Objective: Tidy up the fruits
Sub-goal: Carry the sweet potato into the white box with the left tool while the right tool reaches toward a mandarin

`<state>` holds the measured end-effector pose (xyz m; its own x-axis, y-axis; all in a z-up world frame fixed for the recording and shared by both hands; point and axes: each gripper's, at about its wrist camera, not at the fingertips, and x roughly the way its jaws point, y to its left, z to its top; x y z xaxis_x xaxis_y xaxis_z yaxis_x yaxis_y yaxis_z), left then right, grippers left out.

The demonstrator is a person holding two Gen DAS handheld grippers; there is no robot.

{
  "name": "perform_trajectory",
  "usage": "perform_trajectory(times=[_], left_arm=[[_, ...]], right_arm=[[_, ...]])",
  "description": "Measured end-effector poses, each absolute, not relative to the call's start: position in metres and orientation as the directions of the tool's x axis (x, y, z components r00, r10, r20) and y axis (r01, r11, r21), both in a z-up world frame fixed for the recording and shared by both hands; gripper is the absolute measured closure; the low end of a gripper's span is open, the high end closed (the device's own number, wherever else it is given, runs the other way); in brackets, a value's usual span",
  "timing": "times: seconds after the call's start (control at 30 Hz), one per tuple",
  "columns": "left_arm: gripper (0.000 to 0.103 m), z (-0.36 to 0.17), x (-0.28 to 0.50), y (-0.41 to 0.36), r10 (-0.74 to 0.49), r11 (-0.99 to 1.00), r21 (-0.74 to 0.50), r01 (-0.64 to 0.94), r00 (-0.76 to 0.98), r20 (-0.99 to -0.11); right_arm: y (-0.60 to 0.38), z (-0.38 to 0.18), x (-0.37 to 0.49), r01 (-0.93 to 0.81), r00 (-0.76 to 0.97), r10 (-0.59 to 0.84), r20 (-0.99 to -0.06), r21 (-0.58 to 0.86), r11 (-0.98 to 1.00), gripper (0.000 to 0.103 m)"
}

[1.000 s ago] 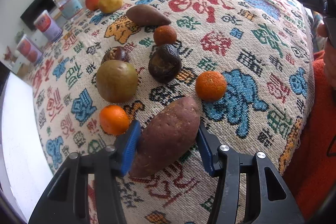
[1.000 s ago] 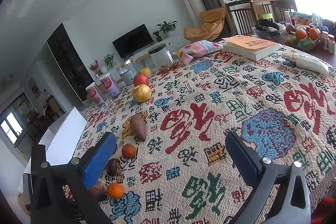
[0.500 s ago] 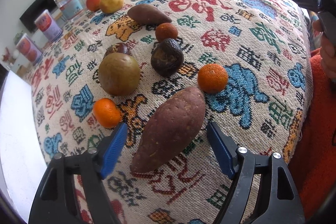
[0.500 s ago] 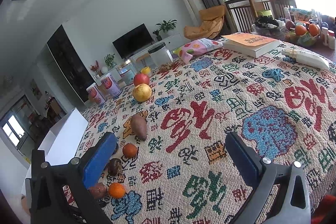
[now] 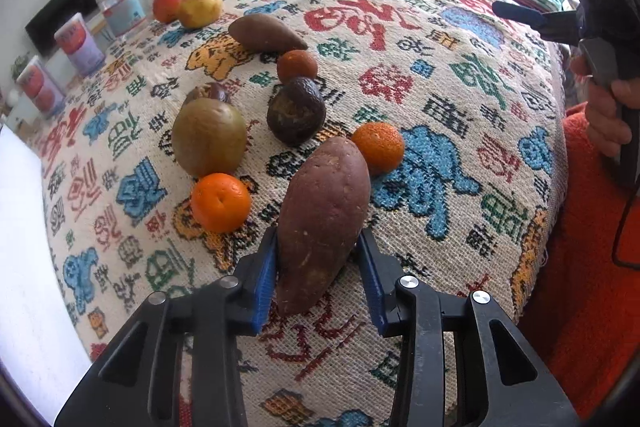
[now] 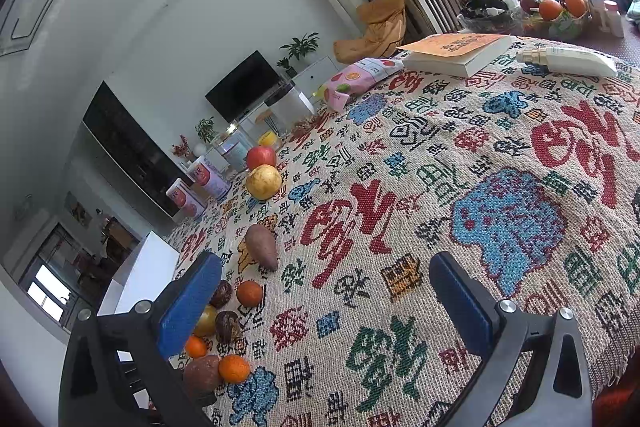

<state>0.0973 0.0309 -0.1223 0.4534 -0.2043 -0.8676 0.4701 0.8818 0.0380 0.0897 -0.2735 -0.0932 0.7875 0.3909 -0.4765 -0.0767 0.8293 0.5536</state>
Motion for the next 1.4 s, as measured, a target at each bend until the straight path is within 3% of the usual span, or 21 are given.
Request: perform_trajectory(times=[0.13, 0.27, 0.37, 0.4, 0.47, 0.5, 0.63, 0.77, 0.9, 1.0, 1.13, 1.27, 1.4], left_arm=[[0.064, -0.123, 0.085, 0.044, -0.226, 0.942, -0.065, 0.328, 0.481, -0.847], [0.061, -0.125, 0.074, 0.057, -0.202, 0.975, -0.127, 0.180, 0.501, -0.842], [0.044, -0.123, 0.079, 0.059, -0.199, 0.977, -0.128, 0.169, 0.520, -0.830], [0.043, -0.121, 0.081, 0.058, -0.179, 0.980, -0.104, 0.167, 0.534, -0.826], [0.052, -0.119, 0.085, 0.057, -0.187, 0.977, -0.100, 0.188, 0.536, -0.823], [0.061, -0.119, 0.086, 0.057, -0.206, 0.974, -0.120, 0.192, 0.531, -0.822], [0.062, -0.116, 0.081, 0.065, -0.216, 0.976, -0.162, 0.147, 0.532, -0.818], [0.062, -0.063, 0.044, 0.080, -0.311, 0.947, -0.297, 0.123, 0.582, -0.751], [0.062, 0.012, -0.004, 0.123, -0.375, 0.892, -0.447, 0.069, 0.665, -0.646], [0.062, 0.048, -0.034, 0.171, -0.261, 0.889, -0.454, -0.058, 0.751, -0.607], [0.062, 0.045, -0.053, 0.232, 0.028, 0.879, -0.338, -0.336, 0.744, -0.668], [0.062, 0.015, -0.061, 0.270, 0.207, 0.821, -0.227, -0.524, 0.643, -0.737], [0.062, -0.008, -0.061, 0.281, 0.344, 0.786, -0.091, -0.612, 0.555, -0.757]], right_arm=[[-0.216, -0.099, 0.089, -0.343, 0.533, 0.607, -0.590, 0.505, 0.792, 0.003], [-0.140, -0.107, 0.072, -0.529, 0.433, 0.515, -0.740, 0.255, 0.810, 0.020], [-0.114, -0.123, 0.082, -0.544, 0.386, 0.489, -0.782, 0.235, 0.806, 0.030], [-0.106, -0.130, 0.086, -0.549, 0.379, 0.466, -0.800, 0.211, 0.809, 0.034], [-0.096, -0.141, 0.092, -0.561, 0.360, 0.439, -0.823, 0.185, 0.807, 0.048], [-0.092, -0.144, 0.093, -0.566, 0.356, 0.435, -0.827, 0.180, 0.804, 0.050], [-0.085, -0.145, 0.098, -0.568, 0.383, 0.428, -0.819, 0.157, 0.808, 0.073], [-0.100, -0.123, 0.090, -0.526, 0.370, 0.514, -0.774, 0.281, 0.802, 0.074], [-0.080, -0.060, 0.064, -0.607, 0.336, 0.623, -0.707, 0.343, 0.717, 0.074], [-0.036, -0.016, 0.047, -0.699, 0.270, 0.702, -0.659, 0.367, 0.614, 0.074], [0.045, 0.003, 0.029, -0.791, 0.120, 0.769, -0.628, 0.407, 0.456, 0.074], [0.118, -0.014, 0.021, -0.838, 0.058, 0.734, -0.676, 0.367, 0.404, 0.074], [0.160, -0.040, 0.014, -0.872, 0.072, 0.670, -0.739, 0.280, 0.402, 0.074]])
